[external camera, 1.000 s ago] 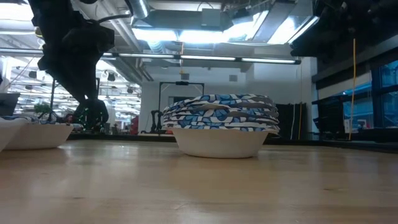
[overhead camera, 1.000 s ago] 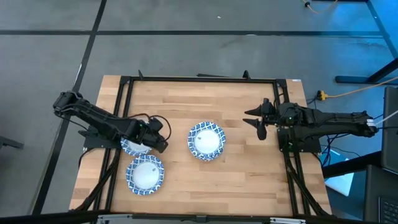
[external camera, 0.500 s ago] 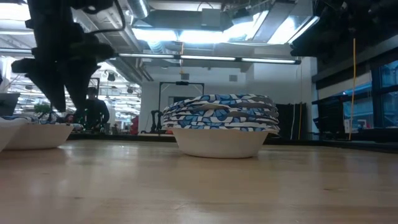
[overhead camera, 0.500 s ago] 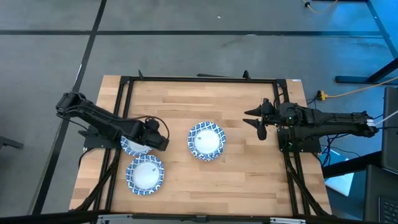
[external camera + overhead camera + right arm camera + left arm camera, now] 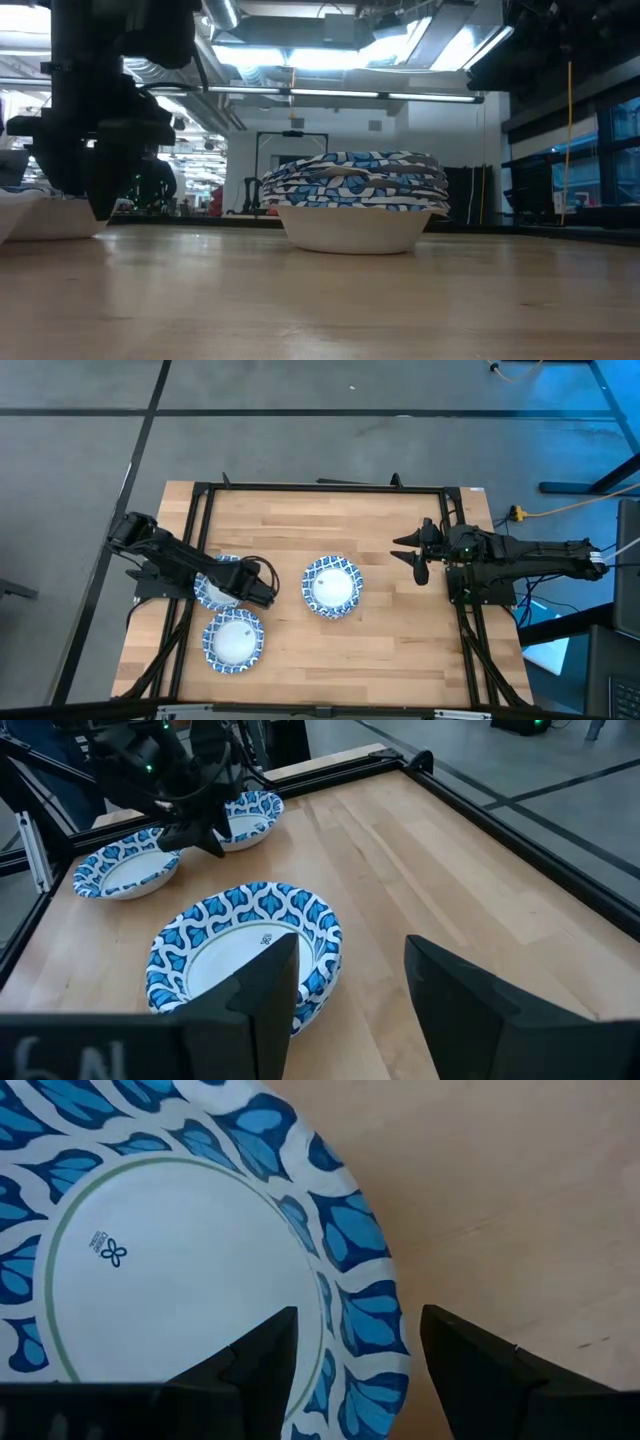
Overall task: Nest bowls inside each other
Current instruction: Stack the white bowl on top of the other white bowl
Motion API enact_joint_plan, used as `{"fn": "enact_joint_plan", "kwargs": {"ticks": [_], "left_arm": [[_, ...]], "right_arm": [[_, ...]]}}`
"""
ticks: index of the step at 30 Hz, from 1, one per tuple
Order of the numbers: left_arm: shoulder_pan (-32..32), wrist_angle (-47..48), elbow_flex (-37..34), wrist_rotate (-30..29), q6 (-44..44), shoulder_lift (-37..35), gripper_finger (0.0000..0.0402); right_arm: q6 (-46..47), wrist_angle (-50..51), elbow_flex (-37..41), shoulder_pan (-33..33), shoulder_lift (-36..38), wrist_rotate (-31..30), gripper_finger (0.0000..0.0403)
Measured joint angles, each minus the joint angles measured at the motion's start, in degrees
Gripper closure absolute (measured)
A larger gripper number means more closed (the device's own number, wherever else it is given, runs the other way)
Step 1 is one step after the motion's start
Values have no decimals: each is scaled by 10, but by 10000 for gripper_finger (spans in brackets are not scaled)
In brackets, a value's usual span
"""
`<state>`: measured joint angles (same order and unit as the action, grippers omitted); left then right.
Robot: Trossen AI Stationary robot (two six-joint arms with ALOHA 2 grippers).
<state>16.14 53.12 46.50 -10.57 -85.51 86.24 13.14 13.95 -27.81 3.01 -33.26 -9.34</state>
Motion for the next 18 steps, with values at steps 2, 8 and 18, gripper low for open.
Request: {"fn": "enact_joint_plan", "kwargs": {"ticks": [2, 8, 18], "left_arm": [[0, 1, 0, 3, 1, 2, 206], [0, 2, 0, 8, 7, 2, 271], [-4, 7, 0, 7, 61, 2, 380]], "right_arm": [[0, 0, 0, 0, 0, 0, 219], [0, 0, 0, 0, 0, 0, 219], [0, 0, 0, 0, 0, 1, 219]]}}
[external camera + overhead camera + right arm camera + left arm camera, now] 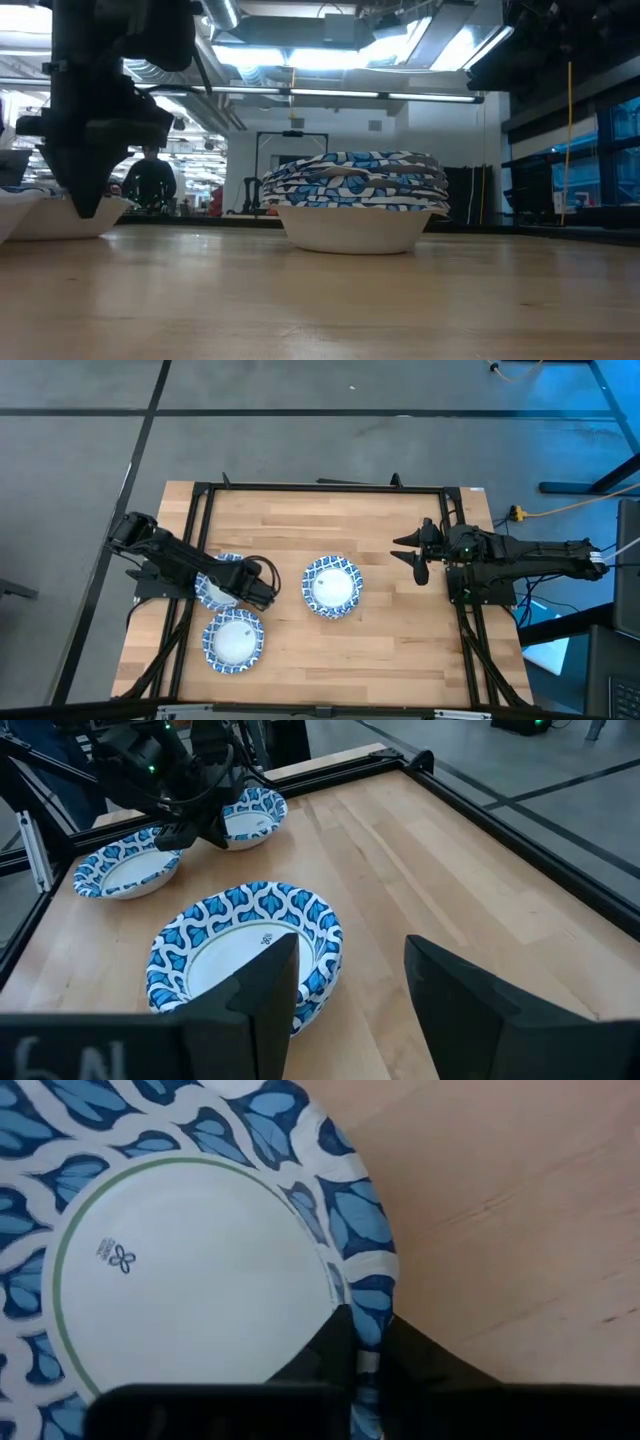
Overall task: Nest bowls inside each other
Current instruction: Stack the white bowl on top of the other white bowl
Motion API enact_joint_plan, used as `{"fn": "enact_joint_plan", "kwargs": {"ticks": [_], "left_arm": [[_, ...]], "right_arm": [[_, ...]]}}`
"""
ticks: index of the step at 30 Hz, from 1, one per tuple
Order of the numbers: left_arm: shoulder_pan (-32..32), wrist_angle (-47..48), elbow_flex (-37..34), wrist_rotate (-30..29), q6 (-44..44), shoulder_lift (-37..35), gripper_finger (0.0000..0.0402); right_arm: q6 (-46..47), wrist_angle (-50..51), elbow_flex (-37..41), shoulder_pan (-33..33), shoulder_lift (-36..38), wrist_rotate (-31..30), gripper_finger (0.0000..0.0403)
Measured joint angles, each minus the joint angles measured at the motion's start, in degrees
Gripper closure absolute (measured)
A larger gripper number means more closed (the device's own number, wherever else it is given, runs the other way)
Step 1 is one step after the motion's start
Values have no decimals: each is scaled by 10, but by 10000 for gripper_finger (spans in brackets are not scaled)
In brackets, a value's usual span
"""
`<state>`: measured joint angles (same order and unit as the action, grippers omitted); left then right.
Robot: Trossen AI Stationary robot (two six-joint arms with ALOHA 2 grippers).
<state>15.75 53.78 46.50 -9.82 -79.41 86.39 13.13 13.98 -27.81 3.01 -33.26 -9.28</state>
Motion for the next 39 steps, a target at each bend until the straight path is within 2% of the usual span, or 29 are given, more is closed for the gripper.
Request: {"fn": "enact_joint_plan", "kwargs": {"ticks": [3, 12, 18, 23, 26, 30, 39], "left_arm": [[-9, -2, 0, -2, 25, 0, 397], [-72, 4, 34, -23, 148, 0, 400], [-130, 28, 128, -66, 274, 0, 401], [-151, 21, 235, -115, 402, 0, 401], [-142, -9, 292, -131, 506, 0, 401], [-111, -62, 334, -131, 638, 0, 401], [-32, -105, 336, -108, 785, 37, 401]], "right_arm": [[0, 0, 0, 0, 0, 0, 219], [0, 0, 0, 0, 0, 0, 219], [0, 0, 0, 0, 0, 0, 219], [0, 0, 0, 0, 0, -1, 219], [-1, 0, 0, 0, 0, -1, 219], [-2, 3, 0, 0, 0, -1, 219], [-9, 11, 0, 0, 0, -1, 219]]}}
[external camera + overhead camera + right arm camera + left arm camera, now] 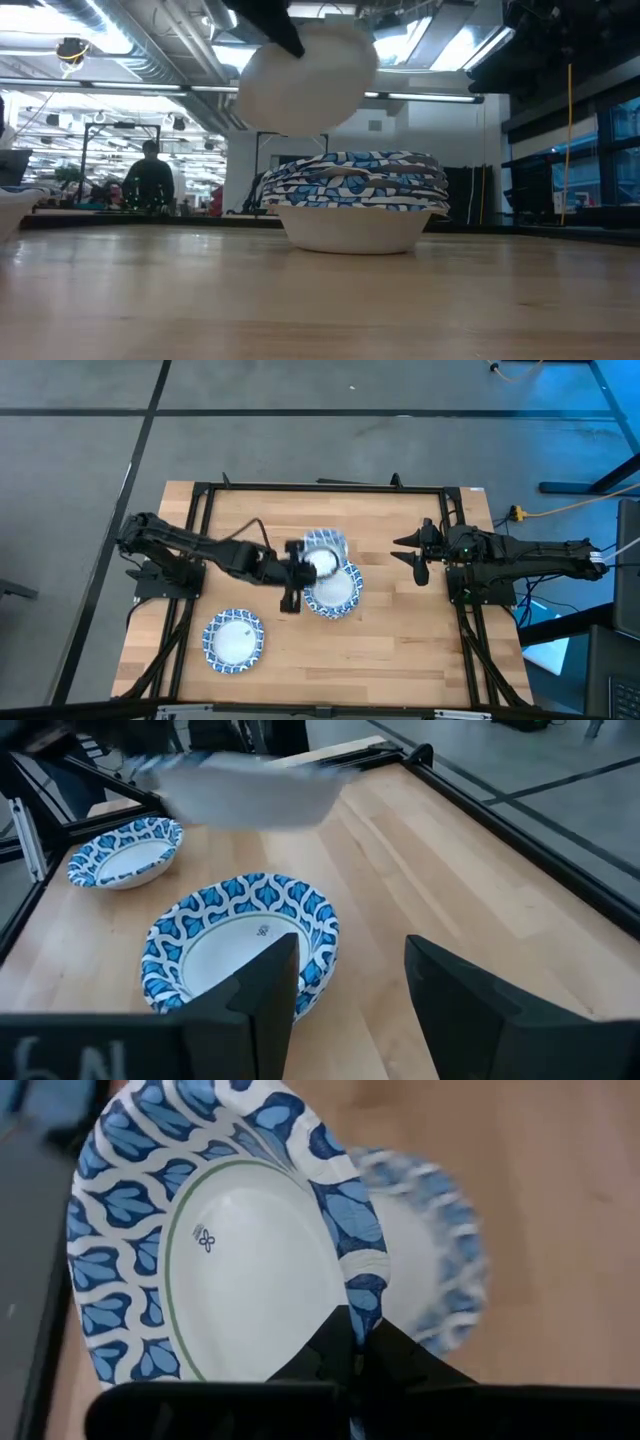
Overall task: Nest bowls inside each other
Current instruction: Stack the white bowl on top of the other white bowl
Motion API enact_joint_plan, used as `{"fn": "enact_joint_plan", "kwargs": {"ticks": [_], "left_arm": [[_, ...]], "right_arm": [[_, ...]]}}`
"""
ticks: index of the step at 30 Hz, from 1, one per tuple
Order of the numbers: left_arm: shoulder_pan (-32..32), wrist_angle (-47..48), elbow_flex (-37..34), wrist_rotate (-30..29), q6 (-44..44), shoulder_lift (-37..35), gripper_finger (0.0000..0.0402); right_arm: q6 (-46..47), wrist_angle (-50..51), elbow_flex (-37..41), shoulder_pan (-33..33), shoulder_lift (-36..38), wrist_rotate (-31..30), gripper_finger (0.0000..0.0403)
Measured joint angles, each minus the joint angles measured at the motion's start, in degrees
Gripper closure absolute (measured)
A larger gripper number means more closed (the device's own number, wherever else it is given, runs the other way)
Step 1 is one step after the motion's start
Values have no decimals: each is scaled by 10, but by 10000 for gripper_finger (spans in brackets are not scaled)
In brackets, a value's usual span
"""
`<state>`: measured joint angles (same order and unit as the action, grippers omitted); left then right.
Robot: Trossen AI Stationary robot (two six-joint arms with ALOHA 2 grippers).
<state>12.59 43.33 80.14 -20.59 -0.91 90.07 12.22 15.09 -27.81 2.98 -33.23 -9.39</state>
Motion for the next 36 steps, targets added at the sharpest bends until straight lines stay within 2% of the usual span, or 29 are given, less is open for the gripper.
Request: {"fn": "enact_joint_plan", "kwargs": {"ticks": [4, 11, 18, 23, 33, 36], "left_arm": [[23, -54, 0, 24, 49, 30, 401], [23, -94, 0, 51, 54, 81, 401], [13, -93, 0, 57, 27, 124, 401], [-3, -88, 0, 86, -5, 143, 399], [-14, -83, 0, 94, -41, 145, 376], [-16, -83, 0, 94, -76, 145, 367]], "right_arm": [[-7, 0, 0, 1, 0, -10, 219], [-5, 1, 0, 17, 0, -17, 219], [-3, 2, 0, 17, 0, -10, 219], [-3, 10, 0, 17, 0, 3, 219], [-3, 55, 0, 17, 0, 5, 219], [-3, 66, 0, 17, 0, 5, 219]]}}
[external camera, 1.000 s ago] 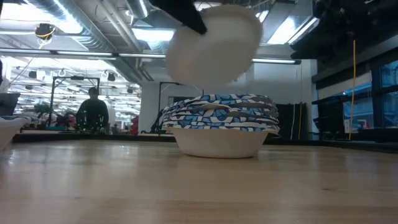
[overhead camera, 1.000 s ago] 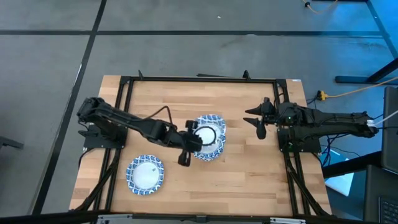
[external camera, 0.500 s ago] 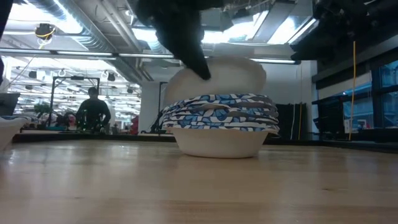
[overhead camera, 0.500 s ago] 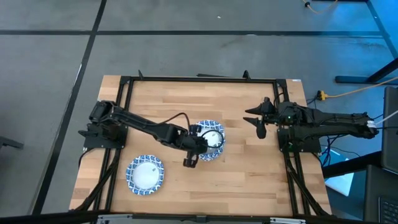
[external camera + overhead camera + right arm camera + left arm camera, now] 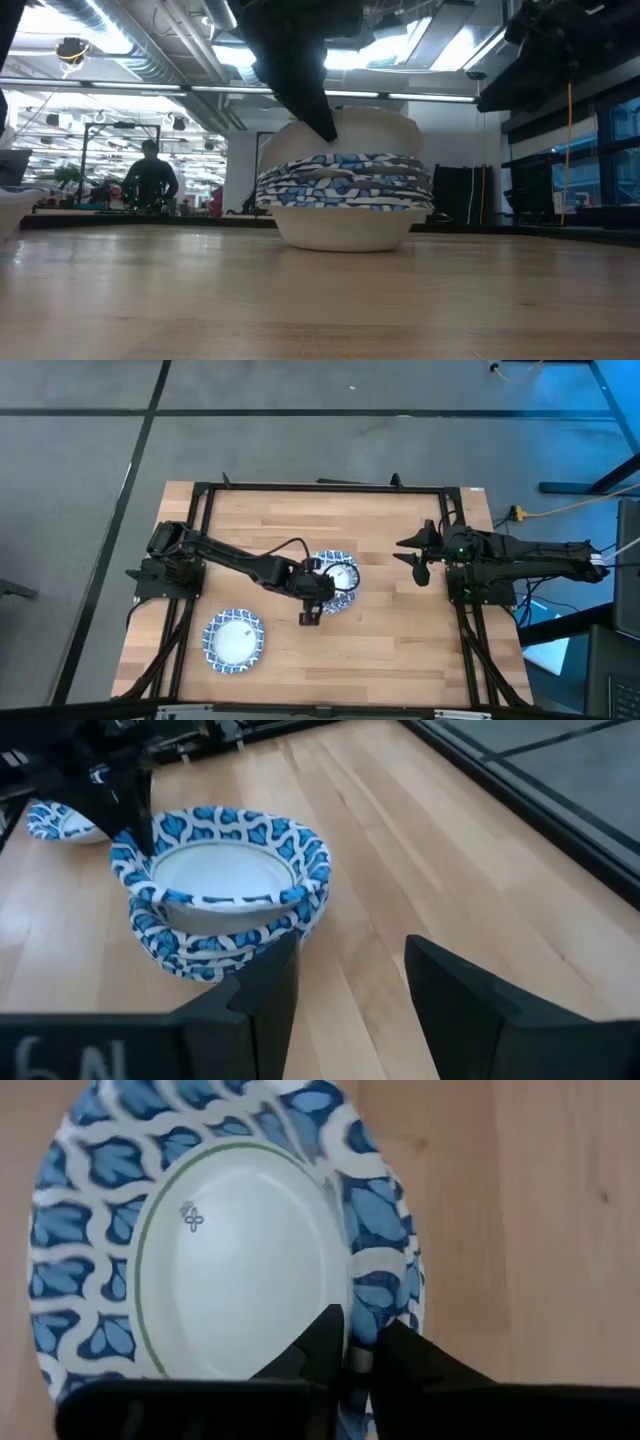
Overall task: Nest bowls inside each other
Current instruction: Stack the white bowl on top of the other white bowl
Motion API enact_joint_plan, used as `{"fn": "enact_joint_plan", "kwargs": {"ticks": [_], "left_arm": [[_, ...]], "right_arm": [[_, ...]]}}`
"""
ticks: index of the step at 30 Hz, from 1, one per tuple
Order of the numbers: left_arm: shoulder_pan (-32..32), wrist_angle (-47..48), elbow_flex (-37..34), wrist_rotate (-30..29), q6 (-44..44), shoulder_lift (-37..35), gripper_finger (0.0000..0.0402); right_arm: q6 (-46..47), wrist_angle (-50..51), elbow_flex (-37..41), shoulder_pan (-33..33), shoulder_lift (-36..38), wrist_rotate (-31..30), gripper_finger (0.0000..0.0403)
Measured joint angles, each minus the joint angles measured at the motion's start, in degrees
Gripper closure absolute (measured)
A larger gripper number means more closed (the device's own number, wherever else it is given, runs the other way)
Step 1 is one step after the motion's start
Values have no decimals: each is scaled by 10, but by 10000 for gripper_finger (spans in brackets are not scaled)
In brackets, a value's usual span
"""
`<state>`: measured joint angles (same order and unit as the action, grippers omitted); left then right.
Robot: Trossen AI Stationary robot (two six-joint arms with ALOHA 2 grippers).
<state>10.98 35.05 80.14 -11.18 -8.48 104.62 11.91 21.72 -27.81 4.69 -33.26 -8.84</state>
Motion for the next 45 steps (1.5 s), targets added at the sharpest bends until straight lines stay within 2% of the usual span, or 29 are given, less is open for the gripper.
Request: {"fn": "enact_joint_plan", "kwargs": {"ticks": [3, 10, 22, 25, 34, 40, 45], "left_arm": [[-4, 0, 0, 10, -32, 0, 345], [-13, 0, 0, 74, -38, 0, 278], [-8, 5, 0, 78, -31, -3, 269], [-5, 61, 0, 93, -30, -3, 269], [52, 329, 0, 109, -29, -8, 269], [103, 370, 0, 153, 27, -8, 269], [125, 375, 0, 151, 46, -8, 269]], "right_arm": [[-1, 0, 0, 0, 0, 0, 219], [-1, 0, 0, 0, 0, 0, 219], [1, -1, 0, 0, 0, 0, 219], [2, -1, 0, 0, 0, -1, 219], [0, -14, 0, 0, 0, -1, 219], [-2, -18, 0, 0, 0, -1, 219], [0, -18, 0, 0, 0, -1, 219]]}}
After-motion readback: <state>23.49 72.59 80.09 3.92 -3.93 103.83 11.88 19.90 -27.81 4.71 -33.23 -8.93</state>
